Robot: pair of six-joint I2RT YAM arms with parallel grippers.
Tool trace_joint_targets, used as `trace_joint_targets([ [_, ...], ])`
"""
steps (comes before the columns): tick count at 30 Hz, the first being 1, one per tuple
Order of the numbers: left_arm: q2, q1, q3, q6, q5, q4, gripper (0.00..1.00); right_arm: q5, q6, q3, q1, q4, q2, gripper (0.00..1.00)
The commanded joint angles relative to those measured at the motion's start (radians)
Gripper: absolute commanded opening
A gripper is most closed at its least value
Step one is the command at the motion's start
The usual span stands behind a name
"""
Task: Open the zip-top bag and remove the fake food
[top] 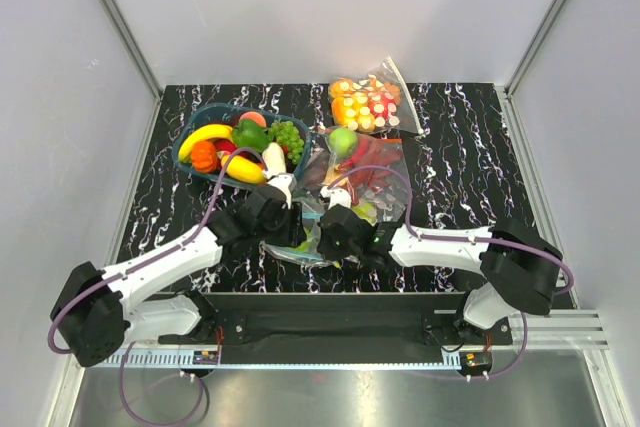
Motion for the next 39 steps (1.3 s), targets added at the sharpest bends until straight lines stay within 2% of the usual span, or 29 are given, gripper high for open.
trace_joint_targets([
  [1,-0.059,0.005,0.053,0.022,-0.046,-0.002,0.44,0.047,0.004,0.021,0.0,-0.098,0.029,0.0],
  [20,-0.14,0.037,0.058,0.062,-0.083,-0.107,0.49,0.066,0.011,0.026,0.001,-0.138,0.015,0.0],
  [29,-0.105,0.039,0.047,0.048,0.026,-0.027,0.49,0.056,0.006,0.038,0.0,-0.138,0.02,0.0],
  [39,-0.143,0.028,0.176,0.062,0.172,-0.039,0.49,0.072,-0.002,0.055,0.0,-0.178,-0.017,0.0],
])
